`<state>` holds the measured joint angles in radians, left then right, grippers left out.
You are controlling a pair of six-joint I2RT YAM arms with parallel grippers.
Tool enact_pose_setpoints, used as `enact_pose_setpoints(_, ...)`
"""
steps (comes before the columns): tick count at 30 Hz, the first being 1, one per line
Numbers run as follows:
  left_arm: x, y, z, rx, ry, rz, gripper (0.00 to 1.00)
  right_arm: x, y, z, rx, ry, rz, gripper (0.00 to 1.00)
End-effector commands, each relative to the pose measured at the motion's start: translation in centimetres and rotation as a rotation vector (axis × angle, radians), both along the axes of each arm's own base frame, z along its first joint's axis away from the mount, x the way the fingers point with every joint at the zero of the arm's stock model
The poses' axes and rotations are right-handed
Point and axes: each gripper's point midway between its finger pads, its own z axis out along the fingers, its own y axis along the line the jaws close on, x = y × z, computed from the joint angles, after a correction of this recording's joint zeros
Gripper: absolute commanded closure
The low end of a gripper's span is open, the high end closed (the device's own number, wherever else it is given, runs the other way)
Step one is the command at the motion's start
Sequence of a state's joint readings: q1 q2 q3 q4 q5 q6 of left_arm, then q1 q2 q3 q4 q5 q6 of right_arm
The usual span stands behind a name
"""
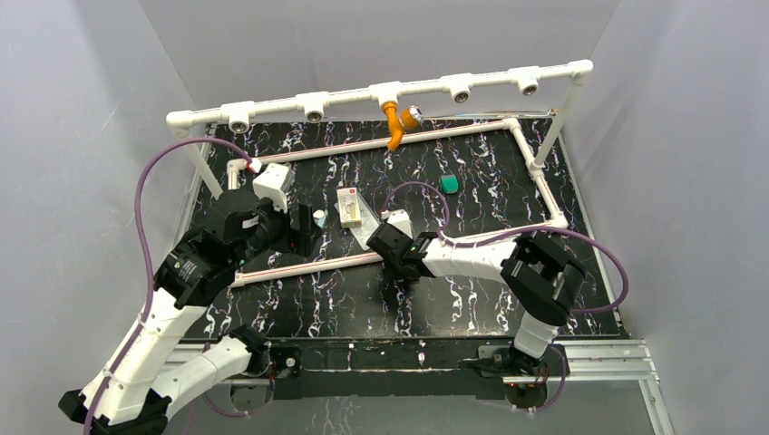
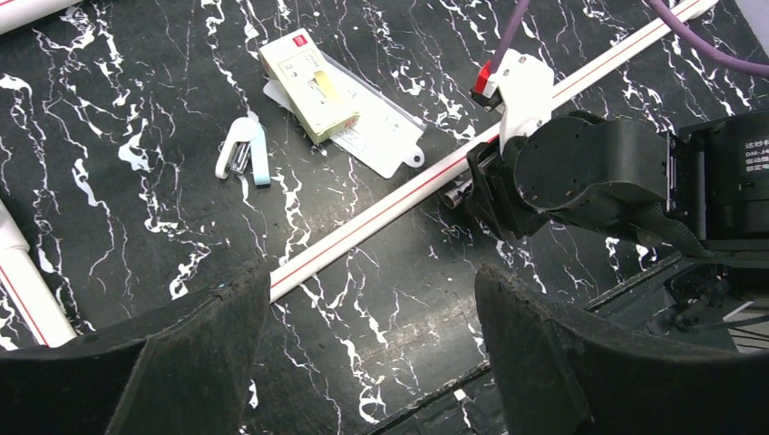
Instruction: Install the water faucets
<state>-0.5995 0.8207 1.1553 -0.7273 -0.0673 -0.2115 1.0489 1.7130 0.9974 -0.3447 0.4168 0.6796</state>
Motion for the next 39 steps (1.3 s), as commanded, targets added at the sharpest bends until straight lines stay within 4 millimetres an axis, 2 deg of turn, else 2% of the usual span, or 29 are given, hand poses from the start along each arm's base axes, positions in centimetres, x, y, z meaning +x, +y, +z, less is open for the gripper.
enact_pose_setpoints(1,-0.8,-0.1,0.0,-0.026,0.023,-0.008,0.20,-0.3,-0.3,-0.1,-0.016,0.005,-0.013,0.65)
enact_pose_setpoints(8,-1.5,-0.5,-0.8,-0.068,0.070,-0.005,0.20,-1.0,-0.2,1.2,0.021,0.002,-0.011,0.99)
enact_pose_setpoints(21,-3.8,-2.1,-3.4,-0.228,0.258,0.033,0.20,-3.2,1.9,6.9,0.211,-0.008,0.089,0.99)
enact_pose_setpoints(27,-4.9,-3.3,-6.2,-0.329,0.392,0.069,0.20,-4.8,3.4,9.8,0.343,-0.041,0.204,0.99)
enact_pose_setpoints(31,-5.3,-3.4,-8.1,-0.372,0.449,0.124,0.21,-6.0,4.4,11.1,0.423,-0.058,0.273,0.99)
enact_pose_setpoints(39,-6.2,-6.6,-9.9,-0.607,0.613,0.114,0.26,-7.4,6.0,12.6,0.479,-0.096,0.338,0.99)
